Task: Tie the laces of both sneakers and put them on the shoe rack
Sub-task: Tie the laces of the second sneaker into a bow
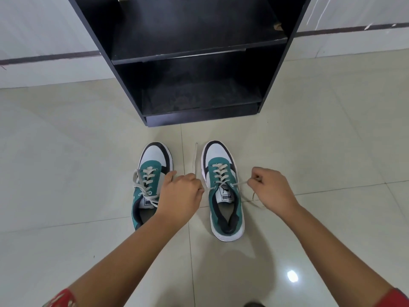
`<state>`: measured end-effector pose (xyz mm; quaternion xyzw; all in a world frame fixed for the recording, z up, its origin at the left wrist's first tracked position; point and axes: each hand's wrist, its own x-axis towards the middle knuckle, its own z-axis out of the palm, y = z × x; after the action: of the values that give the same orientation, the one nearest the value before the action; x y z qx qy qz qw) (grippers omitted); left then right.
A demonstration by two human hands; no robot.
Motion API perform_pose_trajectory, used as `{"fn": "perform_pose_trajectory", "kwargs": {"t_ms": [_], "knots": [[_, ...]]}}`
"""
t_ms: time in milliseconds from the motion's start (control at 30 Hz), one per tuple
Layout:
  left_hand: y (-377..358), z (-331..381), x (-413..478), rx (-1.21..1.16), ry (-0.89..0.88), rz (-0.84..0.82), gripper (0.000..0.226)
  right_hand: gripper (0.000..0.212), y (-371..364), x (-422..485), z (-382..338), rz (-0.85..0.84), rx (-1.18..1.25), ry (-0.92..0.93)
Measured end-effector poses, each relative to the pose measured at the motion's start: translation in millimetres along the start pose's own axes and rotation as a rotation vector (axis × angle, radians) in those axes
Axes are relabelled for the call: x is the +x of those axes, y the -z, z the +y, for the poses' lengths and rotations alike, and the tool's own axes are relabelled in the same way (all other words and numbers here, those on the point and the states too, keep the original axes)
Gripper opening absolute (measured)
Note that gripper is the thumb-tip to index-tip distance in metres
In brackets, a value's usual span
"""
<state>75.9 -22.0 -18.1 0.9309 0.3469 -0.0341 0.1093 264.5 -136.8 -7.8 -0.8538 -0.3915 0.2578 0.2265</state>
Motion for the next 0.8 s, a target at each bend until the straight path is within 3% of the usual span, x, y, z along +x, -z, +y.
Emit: {"fn": "perform_pose_trajectory", "kwargs": {"t_ms": [100,367,600,700,733,800], "knots": [[-3.3,-0.5,-3.2,0.013,0.017,-0.058,0.025,0.036,-8.2,-5.4,4.5,0.032,-0.031,0.006],[-3.3,-13.7,-3.9,-0.014,0.080,-0.045,0.021,0.038,-9.9,-9.6,11.1,0.030,-0.063,0.006],[-4.4,-22.6,-8.1,-0.004,0.085,-0.059,0.018,0.033,-12.6,-9.0,19.7,0.037,-0.091,-0.007],[-4.9,-22.2,-8.7,0.035,0.065,0.039,0.007,0.017,-12.0,-8.2,21.8,0.005,-0.251,0.059],[-3.0,-17.8,-9.6,0.028,0.061,0.086,0.006,0.009,-12.1,-9.2,22.7,0.040,-0.326,0.087],[2.9,-3.8,-14.5,-0.088,0.062,0.109,0.013,0.018,-14.3,-15.8,20.5,0.170,-0.379,0.118]]}}
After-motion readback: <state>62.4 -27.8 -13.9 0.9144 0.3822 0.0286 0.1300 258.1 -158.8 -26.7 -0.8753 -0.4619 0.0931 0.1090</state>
